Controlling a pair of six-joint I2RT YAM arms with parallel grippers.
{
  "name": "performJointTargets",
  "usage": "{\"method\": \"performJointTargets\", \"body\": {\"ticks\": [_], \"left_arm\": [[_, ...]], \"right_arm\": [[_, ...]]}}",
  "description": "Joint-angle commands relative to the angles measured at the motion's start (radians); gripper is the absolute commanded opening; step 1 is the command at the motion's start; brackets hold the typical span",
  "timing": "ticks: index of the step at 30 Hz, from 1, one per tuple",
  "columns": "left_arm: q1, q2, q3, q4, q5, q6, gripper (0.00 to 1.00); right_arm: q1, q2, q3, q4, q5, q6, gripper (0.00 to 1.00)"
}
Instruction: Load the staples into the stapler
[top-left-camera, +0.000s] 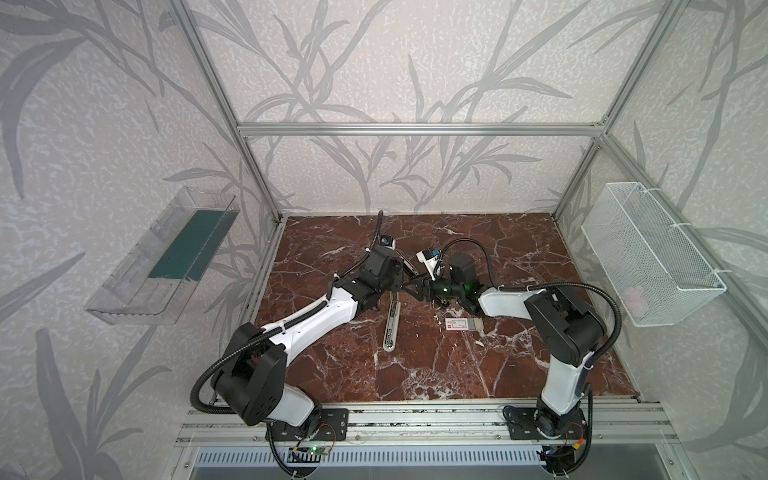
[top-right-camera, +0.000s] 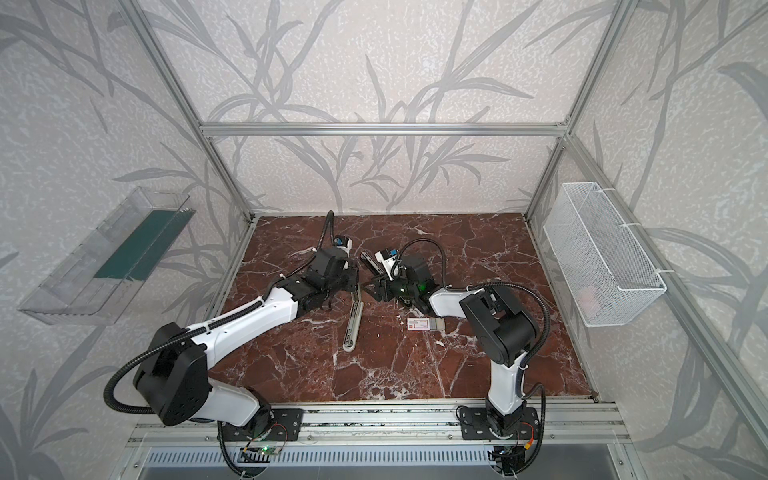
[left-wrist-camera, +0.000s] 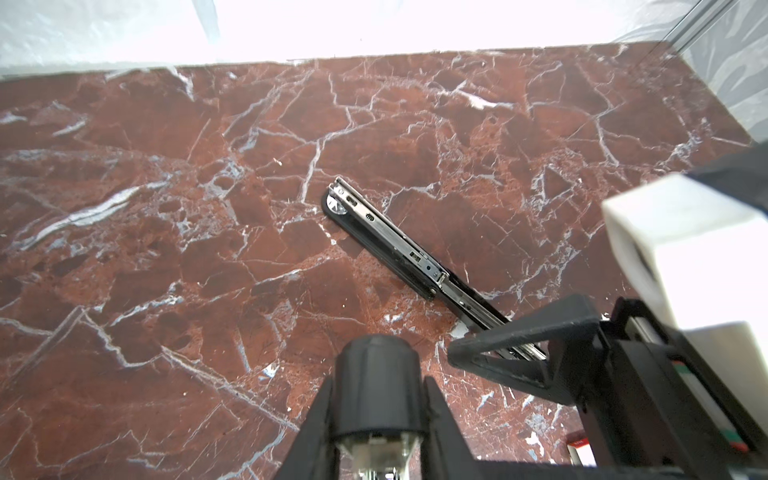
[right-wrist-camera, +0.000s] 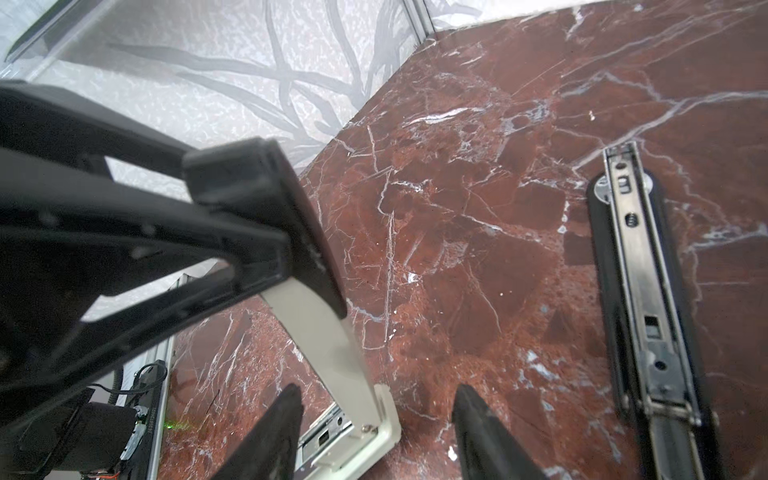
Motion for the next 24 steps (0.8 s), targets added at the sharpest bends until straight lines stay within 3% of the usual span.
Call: {"method": "performJointTargets", "body": {"ticks": [1, 10, 15, 21, 24], "left_arm": [[-0.030, -0.054, -0.047, 0.147, -0.026, 0.036, 0.00], [-0.087, -0.094, -0.130, 0.276, -0.045, 0.053, 0.00], [-0.093, -0.097, -0.131, 0.268, -0.055, 0.071, 0.00], [-0.093, -0.111, -0.146, 0.293, 0.002, 0.070, 0.00], [-0.093, -0.115, -0.148, 0.291, 0.022, 0.071, 0.00]], "right_arm": [[0.005, 0.014, 0.002, 0.047, -0.013, -0.020, 0.59], [0.044, 0.030, -0.009, 0.040, -0.011, -0.109, 0.60], [0.048, 0.050, -0.022, 0.158, -0.064, -0.059, 0.59], [0.052, 0.056, -0.039, 0.217, -0.013, -0.059, 0.58], [0.052, 0.070, -0.033, 0.248, 0.023, -0.057, 0.52]]}}
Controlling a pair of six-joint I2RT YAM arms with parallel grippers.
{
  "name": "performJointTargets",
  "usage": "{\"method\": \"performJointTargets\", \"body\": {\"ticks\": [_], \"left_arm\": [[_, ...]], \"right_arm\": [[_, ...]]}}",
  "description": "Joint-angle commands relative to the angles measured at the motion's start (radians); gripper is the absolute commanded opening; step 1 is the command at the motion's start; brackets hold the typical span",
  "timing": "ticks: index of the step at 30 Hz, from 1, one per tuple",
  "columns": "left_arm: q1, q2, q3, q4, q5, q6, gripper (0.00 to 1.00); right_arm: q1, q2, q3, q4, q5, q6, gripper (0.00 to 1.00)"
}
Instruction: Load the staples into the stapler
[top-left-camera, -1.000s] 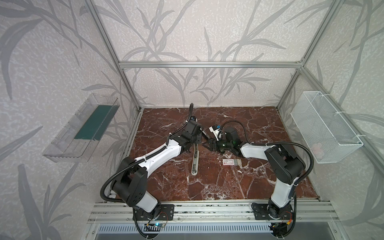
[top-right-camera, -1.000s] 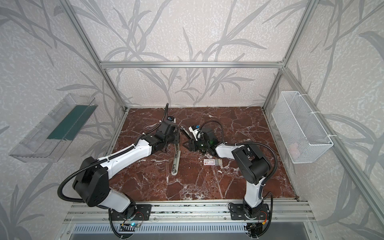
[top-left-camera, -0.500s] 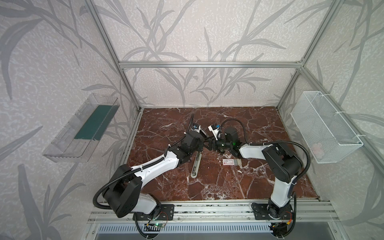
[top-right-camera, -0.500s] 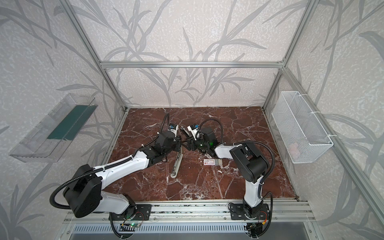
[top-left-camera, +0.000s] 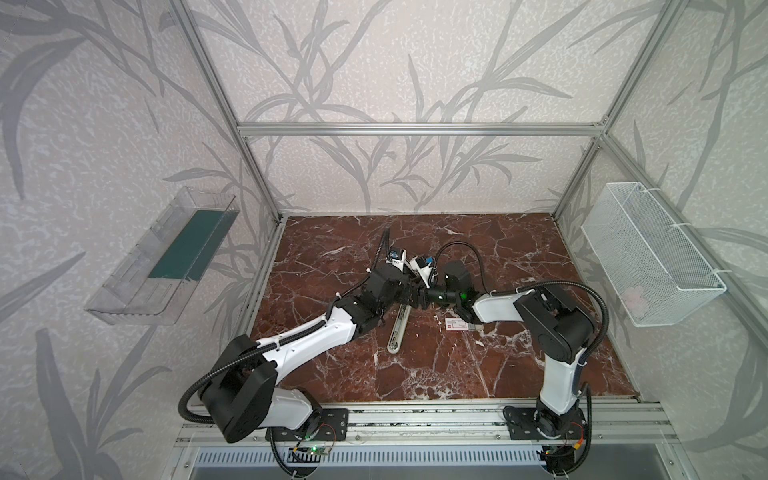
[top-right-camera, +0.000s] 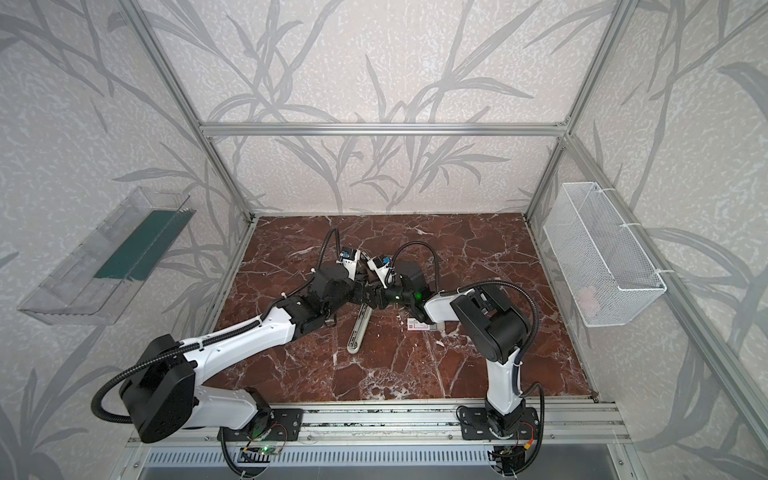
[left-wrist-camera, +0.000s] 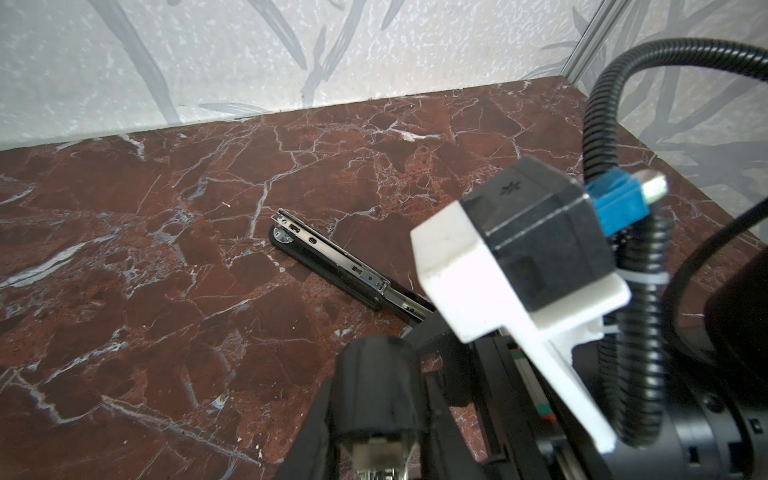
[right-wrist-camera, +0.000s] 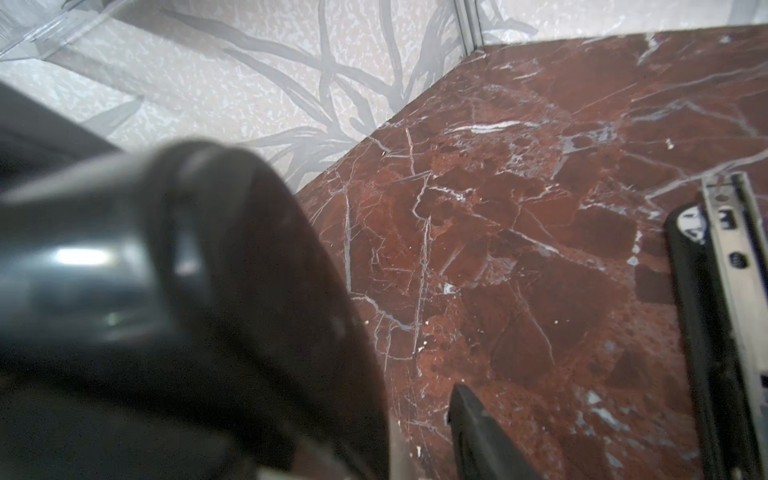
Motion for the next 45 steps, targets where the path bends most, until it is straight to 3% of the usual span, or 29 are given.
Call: {"method": "performJointTargets", "body": {"ticks": [1, 9, 14, 23, 28, 34, 38, 45], "left_arm": [[-0.002, -0.038, -0.001, 0.067, 0.044, 0.018, 0.00], [-0.002, -0.025, -0.001, 0.062, 0.091, 0.019, 0.00], [-0.002, -0.019, 0.013, 0.046, 0.089, 0.023, 0.02], [-0.002, -0.105, -0.011, -0.041, 0.049, 0.003, 0.56], [0.003, -0.206, -0.059, -0.168, 0.027, -0.055, 0.60], [0.028, -0.345, -0.149, -0.228, -0.025, -0.145, 0.63], [0.083, -0.378, -0.134, -0.251, 0.048, -0.210, 0.65], [0.267, -0.331, -0.075, -0.268, 0.365, -0.424, 0.67]], "right_arm": [[0.002, 0.017, 0.008, 0.078, 0.041, -0.004, 0.49], [0.017, -0.025, -0.004, 0.005, 0.118, -0.093, 0.22], [0.022, -0.060, -0.039, 0.008, 0.204, -0.115, 0.14], [0.022, -0.077, -0.059, 0.004, 0.325, -0.128, 0.11], [0.026, -0.100, -0.091, 0.019, 0.408, -0.132, 0.11], [0.094, -0.143, -0.123, -0.003, 0.588, -0.246, 0.12], [0.147, -0.151, -0.140, 0.013, 0.682, -0.309, 0.12], [0.204, -0.150, -0.167, 0.080, 0.792, -0.376, 0.13]]}}
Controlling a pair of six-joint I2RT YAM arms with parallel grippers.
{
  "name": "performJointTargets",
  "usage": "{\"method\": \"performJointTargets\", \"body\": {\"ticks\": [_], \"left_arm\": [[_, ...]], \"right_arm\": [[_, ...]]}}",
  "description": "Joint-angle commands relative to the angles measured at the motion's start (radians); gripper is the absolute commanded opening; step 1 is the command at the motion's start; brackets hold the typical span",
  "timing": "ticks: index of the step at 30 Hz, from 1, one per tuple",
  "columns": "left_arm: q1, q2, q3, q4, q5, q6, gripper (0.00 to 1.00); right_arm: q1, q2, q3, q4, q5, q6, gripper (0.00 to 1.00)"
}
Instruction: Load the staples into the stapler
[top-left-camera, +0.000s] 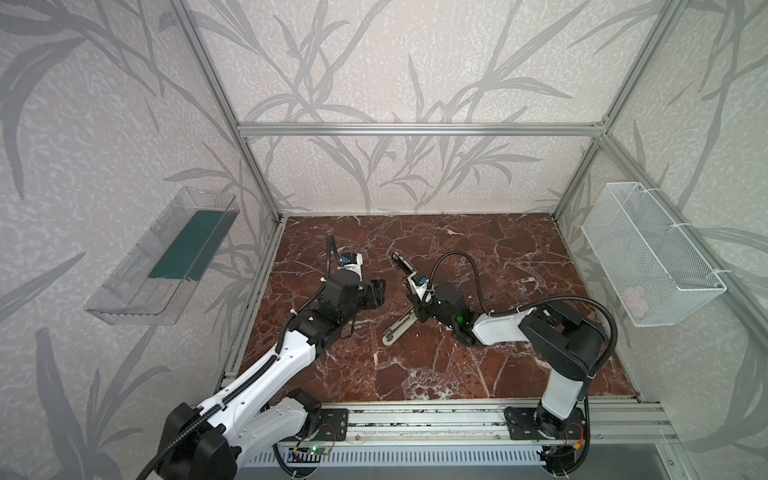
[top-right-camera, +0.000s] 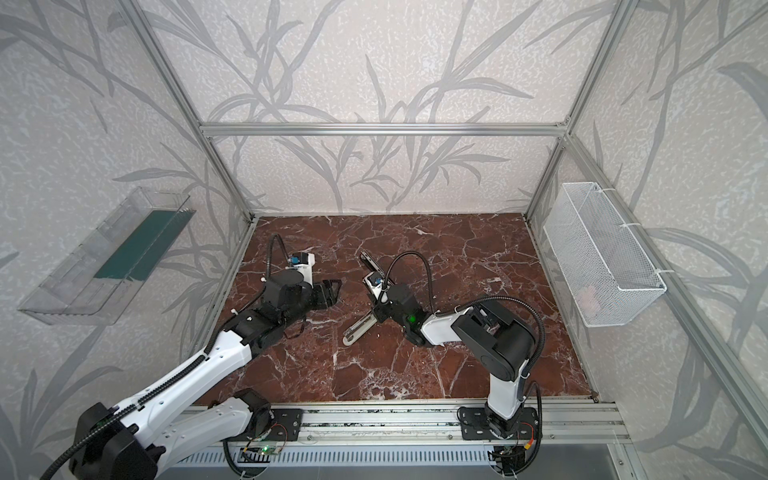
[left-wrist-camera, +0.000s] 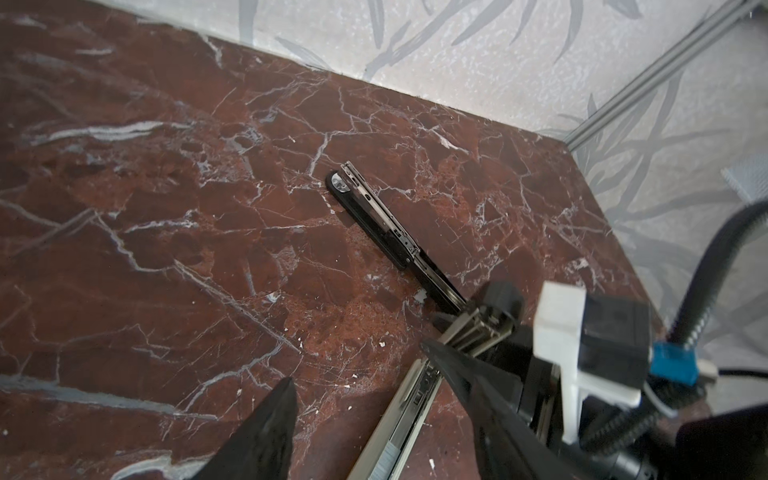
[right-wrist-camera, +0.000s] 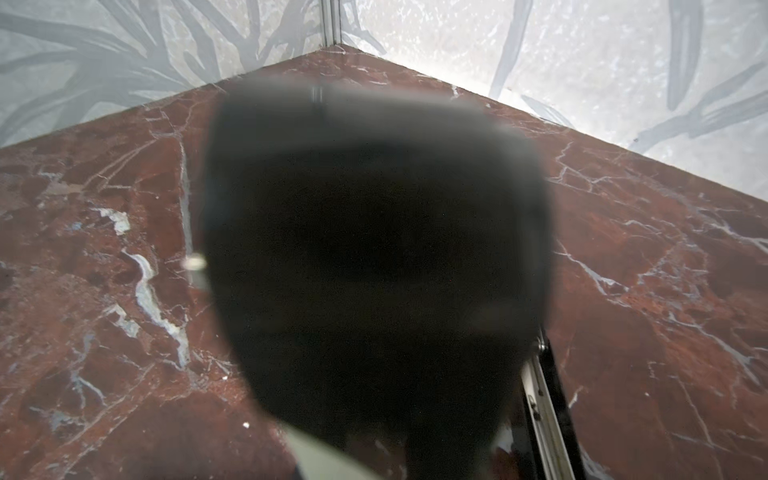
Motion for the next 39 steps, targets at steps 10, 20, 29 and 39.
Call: {"method": "performJointTargets", "body": {"ticks": [10, 20, 29, 39], "left_arm": [[0.051, 0.111, 0.078, -0.003, 0.391, -0.131, 0.69], [0.070, 0.151, 0.081, 0.053, 0.411, -0.211, 0.70], [0.083, 0.151, 0.058, 0.067, 0.422, -0.235, 0.69], [0.084, 0.204, 0.066, 0.069, 0.503, -0.283, 0.70]], "right_arm": [[0.045, -0.028, -0.006, 0.130, 0.113, -0.096, 0.15], [0.057, -0.016, -0.015, 0.154, 0.109, -0.111, 0.17], [0.115, 0.027, -0.025, 0.192, 0.212, -0.202, 0.17], [0.126, 0.030, -0.024, 0.202, 0.216, -0.210, 0.19]]}}
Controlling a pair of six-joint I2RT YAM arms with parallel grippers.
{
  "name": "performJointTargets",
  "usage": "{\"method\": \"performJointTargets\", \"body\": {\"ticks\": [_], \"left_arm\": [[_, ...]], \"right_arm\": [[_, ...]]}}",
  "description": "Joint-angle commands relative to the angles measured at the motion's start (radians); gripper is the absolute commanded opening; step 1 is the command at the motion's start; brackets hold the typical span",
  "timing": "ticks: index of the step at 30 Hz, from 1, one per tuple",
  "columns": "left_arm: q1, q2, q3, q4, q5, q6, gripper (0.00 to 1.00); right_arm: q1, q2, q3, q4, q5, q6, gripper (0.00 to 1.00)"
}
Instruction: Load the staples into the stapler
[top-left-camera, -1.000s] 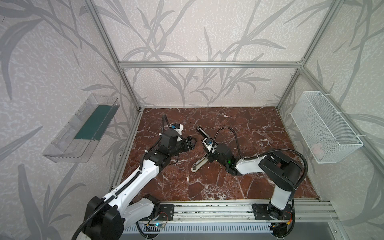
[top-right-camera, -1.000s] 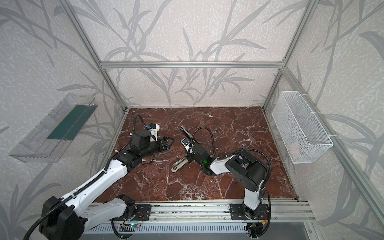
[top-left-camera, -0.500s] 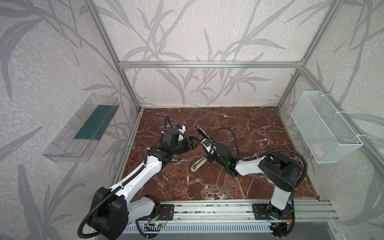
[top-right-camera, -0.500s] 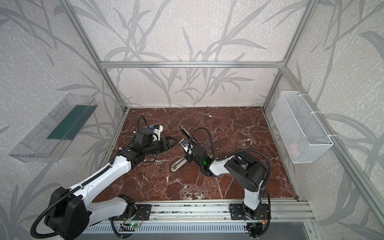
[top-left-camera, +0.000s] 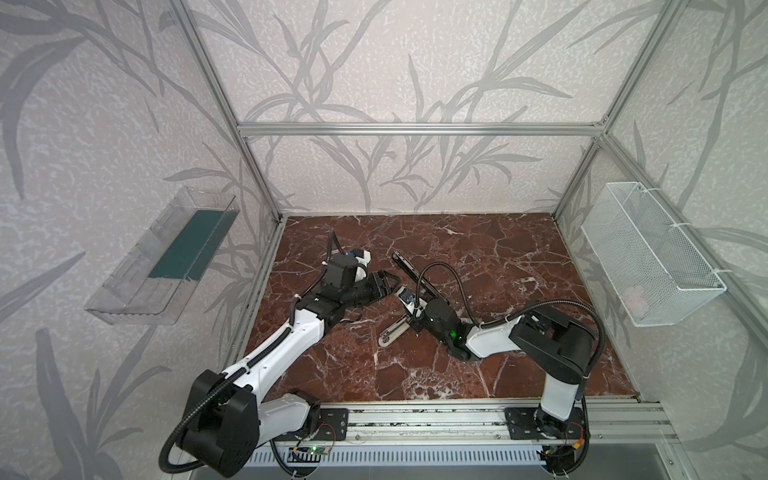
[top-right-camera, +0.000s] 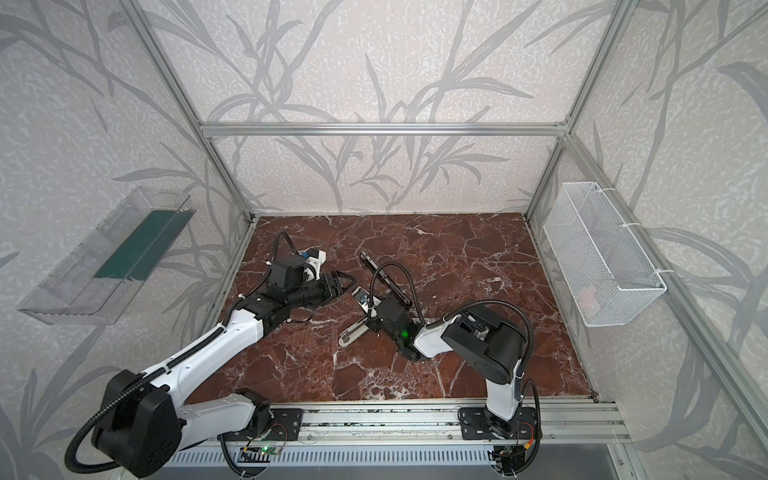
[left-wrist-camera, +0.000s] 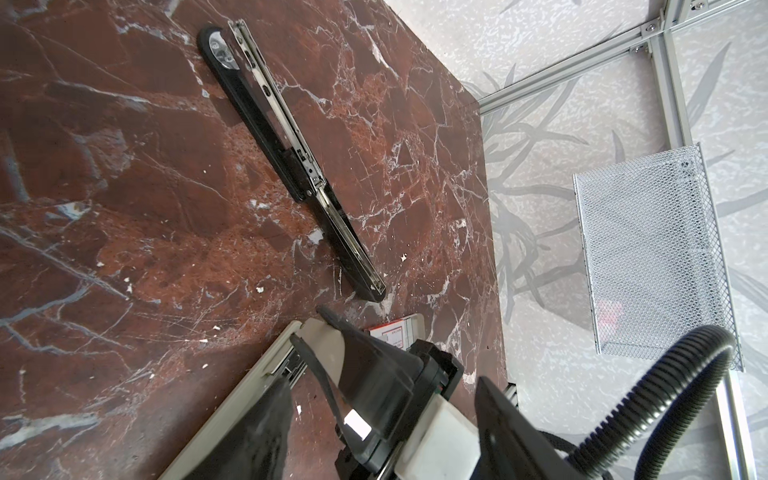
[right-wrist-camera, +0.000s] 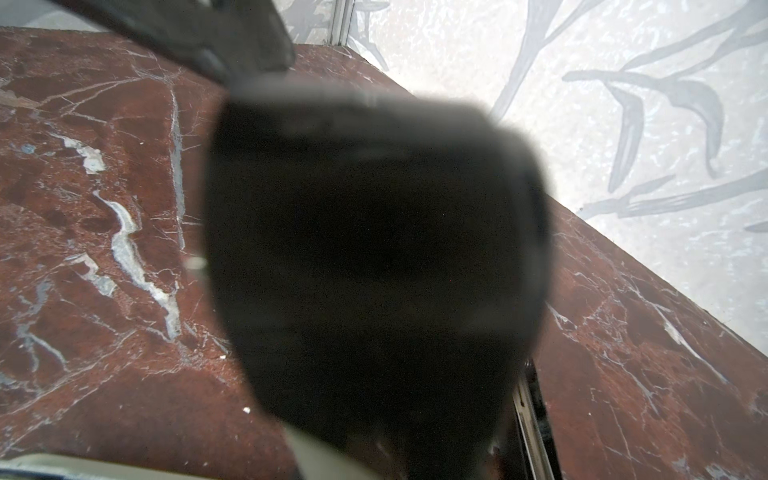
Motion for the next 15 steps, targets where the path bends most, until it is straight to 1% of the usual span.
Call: {"method": "performJointTargets", "body": {"ticks": [1, 5, 9, 15], "left_arm": [[0.005, 0.026, 0.010, -0.014, 0.046, -0.024, 0.70], [0.005, 0.057, 0.036, -0.062, 0.071, -0.036, 0.70], [0.004, 0.078, 0.076, -0.144, 0.069, -0.039, 0.71], [0.001, 0.111, 0.079, -0.093, 0.110, -0.093, 0.72]], "right_arm": [[0.007, -0.004, 0.002, 0.099, 0.026, -0.014, 0.19], [0.008, -0.001, 0.000, 0.101, 0.026, -0.022, 0.19], [0.016, 0.007, 0.002, 0.101, 0.028, -0.034, 0.20], [0.028, 0.018, 0.007, 0.106, 0.036, -0.046, 0.20]]}}
